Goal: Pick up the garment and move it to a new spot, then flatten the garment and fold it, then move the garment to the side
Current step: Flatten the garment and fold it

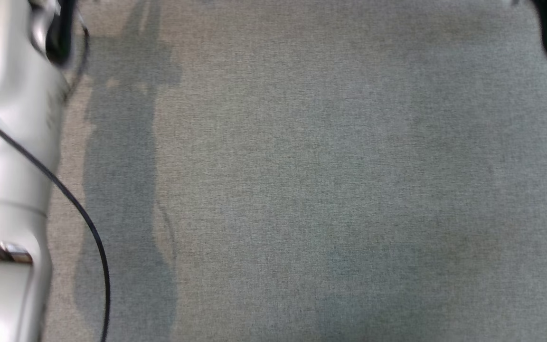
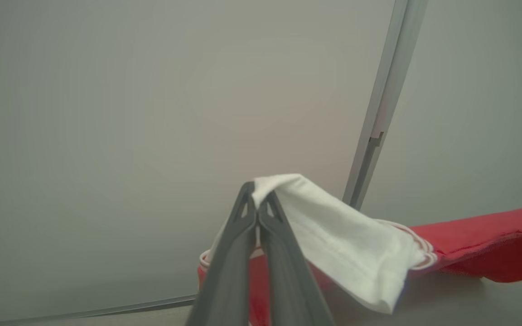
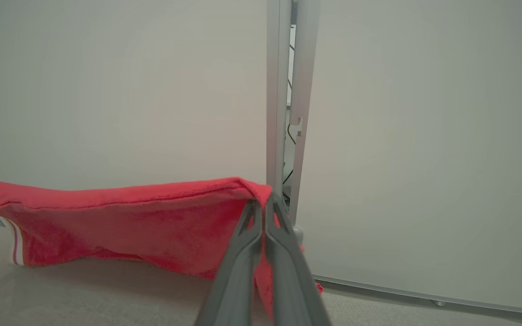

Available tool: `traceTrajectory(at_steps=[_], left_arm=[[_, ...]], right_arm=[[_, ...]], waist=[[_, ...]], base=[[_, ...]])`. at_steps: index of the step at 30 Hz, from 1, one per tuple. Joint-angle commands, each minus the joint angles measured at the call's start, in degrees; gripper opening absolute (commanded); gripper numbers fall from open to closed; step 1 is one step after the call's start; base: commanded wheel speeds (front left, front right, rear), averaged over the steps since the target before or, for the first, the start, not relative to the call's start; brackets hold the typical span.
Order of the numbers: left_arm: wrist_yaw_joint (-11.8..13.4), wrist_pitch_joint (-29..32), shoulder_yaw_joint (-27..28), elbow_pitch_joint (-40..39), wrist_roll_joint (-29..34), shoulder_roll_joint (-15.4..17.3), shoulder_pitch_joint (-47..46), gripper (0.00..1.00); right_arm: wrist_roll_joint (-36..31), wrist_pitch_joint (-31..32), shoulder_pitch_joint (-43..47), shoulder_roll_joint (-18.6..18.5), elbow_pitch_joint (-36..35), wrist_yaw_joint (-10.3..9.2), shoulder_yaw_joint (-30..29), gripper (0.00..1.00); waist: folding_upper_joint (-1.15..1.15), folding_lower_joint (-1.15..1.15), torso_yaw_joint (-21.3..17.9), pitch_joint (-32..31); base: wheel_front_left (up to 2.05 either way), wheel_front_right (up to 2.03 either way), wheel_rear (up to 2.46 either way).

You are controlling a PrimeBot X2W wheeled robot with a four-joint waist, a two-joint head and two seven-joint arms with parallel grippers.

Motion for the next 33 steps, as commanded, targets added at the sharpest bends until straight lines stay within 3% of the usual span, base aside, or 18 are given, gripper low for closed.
traceTrajectory(at_steps=[1, 9, 16, 23, 24, 27, 33], left_arm=[[-0.3, -0.4, 0.9, -1.7, -0.8, 0.1, 2.2, 0.0], [0.5, -0.4, 6.4, -19.0, -1.3, 0.0, 28.5, 0.0], [2.2, 1.5, 6.5, -35.3, -1.4, 1.2, 51.6, 0.0], [7.4, 14.0, 5.0, -58.4, -2.6, 3.6, 72.7, 0.0], [7.4, 14.0, 5.0, -58.4, -2.6, 3.6, 72.7, 0.0], [9.0, 20.4, 3.7, -68.6, -3.4, 5.1, 79.4, 0.0], [11.7, 29.3, 3.8, -82.9, -4.9, 8.1, 87.4, 0.0]], right_arm=[[1.6, -0.6, 2.6, -0.9, -0.9, -0.02, 0.6, 0.0], [11.5, -1.7, 23.9, -3.7, -9.5, -0.02, 2.7, 0.0], [10.2, -1.8, 41.9, -3.6, -21.2, -0.02, -3.4, 0.0], [6.9, -1.8, 58.5, -4.2, -29.0, -0.02, -10.0, 0.0], [6.9, -1.8, 58.5, -4.2, -29.0, -0.02, -10.0, 0.0], [6.2, -1.4, 65.0, -3.8, -33.2, -0.02, -14.2, 0.0], [2.4, 5.8, 78.3, -2.1, -45.2, -0.02, -22.7, 0.0]], waist=[[0.0, 0.0, 0.5, -0.2], [0.0, 0.0, 0.8, -4.0], [0.0, 0.0, 0.6, -9.1], [0.0, 0.0, 2.1, -14.1], [0.0, 0.0, 2.1, -14.1], [0.0, 0.0, 3.2, -15.9], [0.0, 0.0, 4.7, -18.4]], base=[[0.0, 0.0, 0.0], [0.0, 0.0, 0.0], [0.0, 0.0, 0.0], [0.0, 0.0, 0.0], [0.0, 0.0, 0.0], [0.0, 0.0, 0.0], [0.0, 0.0, 0.0]])
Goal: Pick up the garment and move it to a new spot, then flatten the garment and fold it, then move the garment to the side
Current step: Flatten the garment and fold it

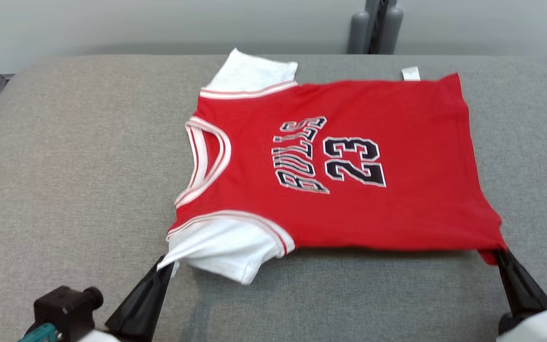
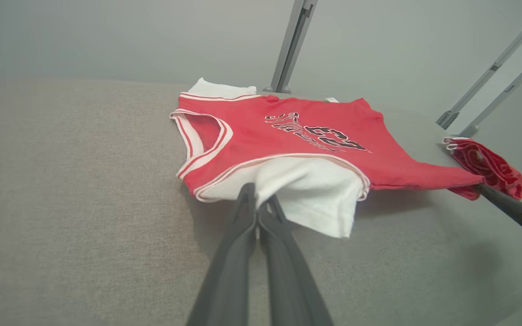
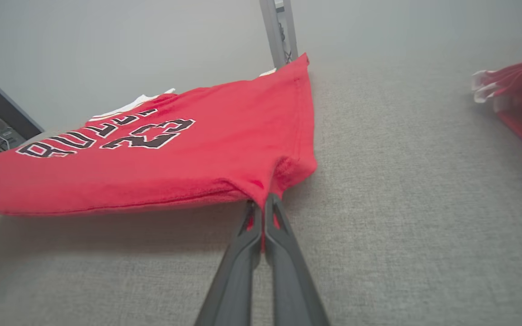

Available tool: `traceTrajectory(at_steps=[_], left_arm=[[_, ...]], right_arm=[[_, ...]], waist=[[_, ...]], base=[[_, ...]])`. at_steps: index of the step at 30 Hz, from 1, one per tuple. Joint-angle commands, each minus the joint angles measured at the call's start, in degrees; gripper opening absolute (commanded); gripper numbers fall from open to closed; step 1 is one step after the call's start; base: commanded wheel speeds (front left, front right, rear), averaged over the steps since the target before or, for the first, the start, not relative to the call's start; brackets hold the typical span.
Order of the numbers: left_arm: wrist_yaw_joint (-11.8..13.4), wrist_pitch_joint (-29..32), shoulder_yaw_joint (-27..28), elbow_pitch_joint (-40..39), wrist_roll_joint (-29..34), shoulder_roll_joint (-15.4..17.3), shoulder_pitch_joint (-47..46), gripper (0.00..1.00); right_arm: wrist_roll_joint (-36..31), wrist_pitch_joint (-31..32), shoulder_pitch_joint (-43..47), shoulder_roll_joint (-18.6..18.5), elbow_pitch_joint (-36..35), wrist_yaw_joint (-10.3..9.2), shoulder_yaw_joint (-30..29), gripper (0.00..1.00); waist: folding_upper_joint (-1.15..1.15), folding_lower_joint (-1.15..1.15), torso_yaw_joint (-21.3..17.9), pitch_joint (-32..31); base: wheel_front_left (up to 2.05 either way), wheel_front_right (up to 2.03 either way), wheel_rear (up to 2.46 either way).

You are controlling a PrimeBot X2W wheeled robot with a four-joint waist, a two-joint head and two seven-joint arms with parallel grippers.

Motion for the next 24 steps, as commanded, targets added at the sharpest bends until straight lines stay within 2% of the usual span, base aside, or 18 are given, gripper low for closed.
traceTrajectory(at_steps=[1, 7, 12, 18, 20, 22, 24], left_arm=[[0.7, 1.5, 0.5, -2.1, -0.2, 1.0, 1.6, 0.0], [1.8, 7.0, 0.9, -9.0, -2.1, 3.5, 5.6, 0.0], [2.0, 9.3, 1.8, -10.2, -3.3, 4.8, 6.0, 0.0], [-1.5, 12.8, 0.9, -8.2, -6.5, 7.1, 1.2, 0.0], [-2.9, 14.0, 0.6, -7.4, -8.6, 7.0, -1.8, 0.0], [-3.9, 15.5, 1.0, -5.8, -9.2, 8.4, -5.0, 0.0], [-5.6, 16.4, 0.6, -4.4, -12.3, 7.6, -8.7, 0.0]], right_arm=[[-1.2, 2.4, 2.7, 0.4, -3.0, -0.02, -1.8, 0.0], [-6.6, 14.7, 13.0, 3.1, -16.9, -0.02, -7.3, 0.0], [-8.9, 22.7, 15.7, 4.0, -24.1, -0.02, -9.2, 0.0], [-9.6, 29.9, 10.3, 3.6, -26.0, -0.02, -9.5, 0.0], [-8.9, 32.1, 7.1, 3.3, -25.6, -0.02, -9.4, 0.0], [-8.6, 34.3, 3.9, 2.0, -24.7, -0.02, -8.9, 0.0], [-8.1, 35.5, -0.1, 0.7, -23.6, -0.01, -8.6, 0.0]], waist=[[0.0, 0.0, 0.6, -0.9], [0.0, 0.0, 0.5, -1.4], [0.0, 0.0, -0.8, -0.7], [0.0, 0.0, -2.6, 1.7], [0.0, 0.0, -3.1, 3.1], [0.0, 0.0, -3.4, 4.5], [0.0, 0.0, -3.6, 6.1]], base=[[0.0, 0.0, 0.0], [0.0, 0.0, 0.0], [0.0, 0.0, 0.0], [0.0, 0.0, 0.0], [0.0, 0.0, 0.0], [0.0, 0.0, 0.0], [0.0, 0.0, 0.0]])
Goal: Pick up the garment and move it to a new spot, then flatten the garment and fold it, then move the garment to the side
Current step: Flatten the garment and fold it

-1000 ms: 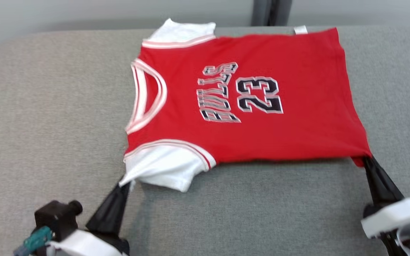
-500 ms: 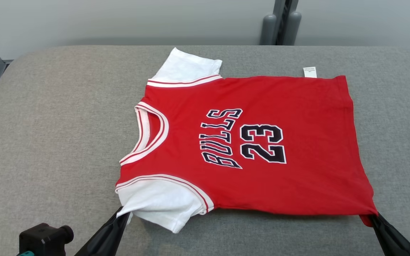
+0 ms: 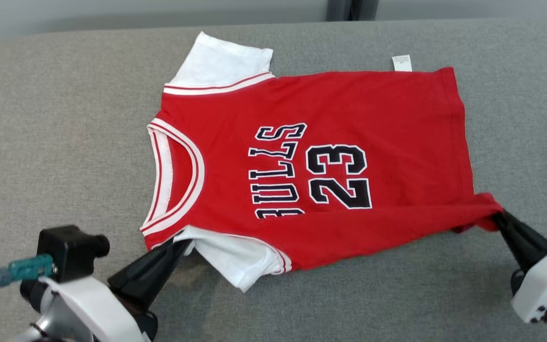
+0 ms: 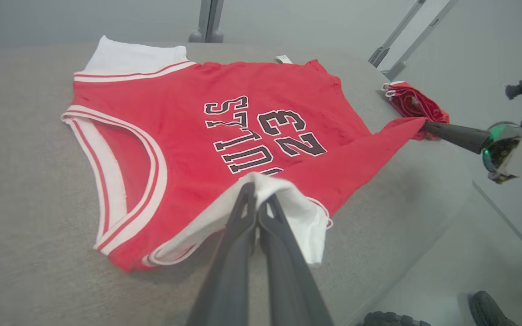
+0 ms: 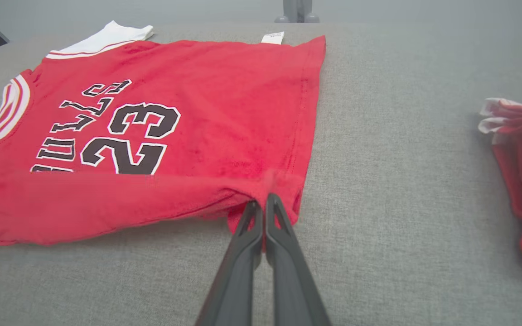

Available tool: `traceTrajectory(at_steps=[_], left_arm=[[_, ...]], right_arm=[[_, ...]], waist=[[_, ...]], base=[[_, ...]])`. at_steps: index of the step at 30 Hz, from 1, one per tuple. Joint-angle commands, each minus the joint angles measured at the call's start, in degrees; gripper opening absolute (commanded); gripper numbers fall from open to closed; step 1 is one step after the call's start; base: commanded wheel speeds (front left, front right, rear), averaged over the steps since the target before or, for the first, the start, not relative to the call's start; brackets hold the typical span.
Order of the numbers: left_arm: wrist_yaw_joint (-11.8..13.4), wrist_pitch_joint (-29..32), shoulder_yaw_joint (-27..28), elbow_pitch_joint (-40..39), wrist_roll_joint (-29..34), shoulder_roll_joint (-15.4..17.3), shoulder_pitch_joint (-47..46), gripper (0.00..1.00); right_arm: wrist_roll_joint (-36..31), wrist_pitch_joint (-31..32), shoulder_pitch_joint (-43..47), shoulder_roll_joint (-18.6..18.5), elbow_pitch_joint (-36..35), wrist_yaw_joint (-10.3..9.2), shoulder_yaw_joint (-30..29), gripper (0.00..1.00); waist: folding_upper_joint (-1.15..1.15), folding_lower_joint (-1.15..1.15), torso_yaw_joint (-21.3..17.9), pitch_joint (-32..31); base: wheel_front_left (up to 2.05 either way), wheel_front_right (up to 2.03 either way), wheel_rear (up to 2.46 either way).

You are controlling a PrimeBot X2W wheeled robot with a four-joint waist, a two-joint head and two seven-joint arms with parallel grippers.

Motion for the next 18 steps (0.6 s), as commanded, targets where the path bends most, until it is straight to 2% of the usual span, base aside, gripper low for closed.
traceTrajectory(at_steps=[1, 5, 10, 18], left_arm=[[-1.2, 1.0, 0.1, 1.7, -1.9, 0.0, -3.7, 0.0], [-2.9, 2.0, 0.8, 7.8, -6.3, -1.0, -11.0, 0.0], [-4.5, -0.1, 2.1, 15.3, -9.5, -2.5, -18.7, 0.0], [-5.9, -3.2, 1.2, 25.5, -10.0, -3.6, -25.9, 0.0]], right_arm=[[0.3, 0.9, -3.5, -1.5, 1.3, -0.02, 0.1, 0.0], [1.1, 1.7, -9.8, -3.6, 5.0, -0.02, 1.4, 0.0], [2.4, 1.2, -15.9, -4.6, 9.8, -0.02, 4.4, 0.0], [4.1, -2.8, -21.9, -4.7, 15.5, -0.02, 8.5, 0.0]], waist=[[0.0, 0.0, -0.5, 2.5], [0.0, 0.0, -0.1, 5.2], [0.0, 0.0, 0.3, 8.5], [0.0, 0.0, 0.0, 11.2]], base=[[0.0, 0.0, 0.0], [0.0, 0.0, 0.0], [0.0, 0.0, 0.0], [0.0, 0.0, 0.0]])
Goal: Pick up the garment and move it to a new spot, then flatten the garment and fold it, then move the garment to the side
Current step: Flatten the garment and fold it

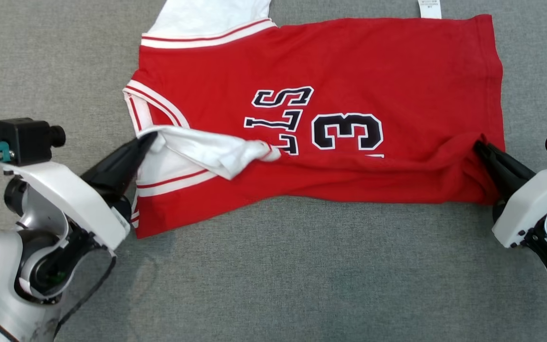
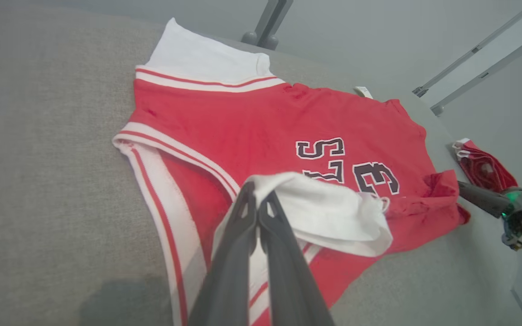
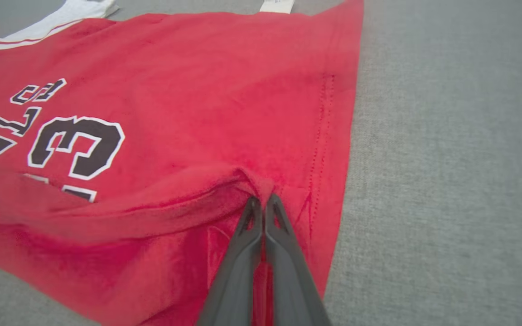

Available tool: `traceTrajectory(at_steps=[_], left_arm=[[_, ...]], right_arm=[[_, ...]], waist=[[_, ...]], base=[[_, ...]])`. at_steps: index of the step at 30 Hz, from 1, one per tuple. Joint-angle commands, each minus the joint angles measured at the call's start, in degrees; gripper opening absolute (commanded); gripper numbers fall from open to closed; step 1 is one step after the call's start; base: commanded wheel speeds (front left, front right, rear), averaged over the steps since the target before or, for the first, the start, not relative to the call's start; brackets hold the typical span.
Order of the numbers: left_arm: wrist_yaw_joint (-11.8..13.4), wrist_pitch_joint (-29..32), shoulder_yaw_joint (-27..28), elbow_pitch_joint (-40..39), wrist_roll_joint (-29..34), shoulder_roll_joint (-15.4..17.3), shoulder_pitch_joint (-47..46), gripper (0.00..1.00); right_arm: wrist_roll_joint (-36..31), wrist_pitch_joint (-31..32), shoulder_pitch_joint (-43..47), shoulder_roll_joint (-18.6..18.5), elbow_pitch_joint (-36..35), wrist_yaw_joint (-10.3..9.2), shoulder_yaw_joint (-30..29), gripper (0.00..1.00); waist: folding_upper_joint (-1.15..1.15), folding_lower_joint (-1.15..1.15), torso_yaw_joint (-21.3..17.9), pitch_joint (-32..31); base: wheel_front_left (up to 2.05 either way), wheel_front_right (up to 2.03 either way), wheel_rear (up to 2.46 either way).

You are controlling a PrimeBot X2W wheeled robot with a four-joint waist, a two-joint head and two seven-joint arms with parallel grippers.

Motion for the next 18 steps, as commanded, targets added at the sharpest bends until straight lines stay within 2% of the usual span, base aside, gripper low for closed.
traceTrajectory(at_steps=[1, 4, 5, 6, 7, 8, 12, 15, 18], left_arm=[[-0.3, -0.9, 0.2, 1.2, 0.9, 0.5, -1.4, 0.0], [-0.6, -3.5, -0.8, 6.1, 1.4, 0.0, -3.7, 0.0], [-0.7, -3.9, -1.3, 7.1, 1.5, 0.1, -3.8, 0.0], [-0.8, -4.7, -1.6, 7.8, 1.6, -0.1, -3.9, 0.16], [-0.8, -5.7, -1.6, 8.3, 1.6, -0.2, -3.8, 0.78], [-0.9, -6.6, -1.7, 8.7, 1.7, -0.4, -3.5, 1.0], [-0.6, -13.6, -0.5, 9.4, 3.8, -1.5, -1.3, 1.0], [1.2, -21.1, 1.4, 9.0, 6.3, -3.4, 0.7, 1.0], [4.3, -28.8, 3.1, 8.3, 9.8, -5.2, 2.7, 1.0]], right_arm=[[0.5, -1.2, -0.9, -0.3, 0.6, -0.02, 0.1, 0.0], [1.4, -4.1, -2.9, -0.5, 3.3, -0.02, 2.2, 0.0], [1.7, -4.8, -3.1, -0.5, 3.9, -0.02, 2.9, 0.18], [2.2, -5.9, -3.2, -0.3, 4.2, -0.02, 3.4, 0.49], [2.5, -6.8, -3.2, -0.2, 4.5, -0.02, 3.8, 1.0], [2.9, -7.9, -3.0, -0.1, 4.8, -0.02, 3.9, 1.0], [3.6, -13.1, -0.2, 0.7, 4.8, -0.02, 3.5, 1.0], [1.9, -18.2, 2.4, 1.8, 3.8, -0.02, 1.7, 1.0], [-1.3, -24.1, 5.1, 4.0, 2.5, -0.02, -1.1, 1.0]], waist=[[0.0, 0.0, -0.2, 0.5], [0.0, 0.0, -0.7, 1.0], [0.0, 0.0, -0.8, 0.9], [0.0, 0.0, -0.9, 0.9], [0.0, 0.0, -1.1, 0.8], [0.0, 0.0, -1.1, 0.7], [0.0, 0.0, -1.2, -0.5], [0.0, 0.0, -1.2, -1.7], [0.0, 0.0, -1.3, -2.9]], base=[[0.0, 0.0, 0.0], [0.0, 0.0, 0.0], [0.0, 0.0, 0.0], [0.0, 0.0, 0.0], [0.0, 0.0, 0.0], [0.0, 0.0, 0.0], [0.0, 0.0, 0.0], [0.0, 0.0, 0.0], [0.0, 0.0, 0.0]])
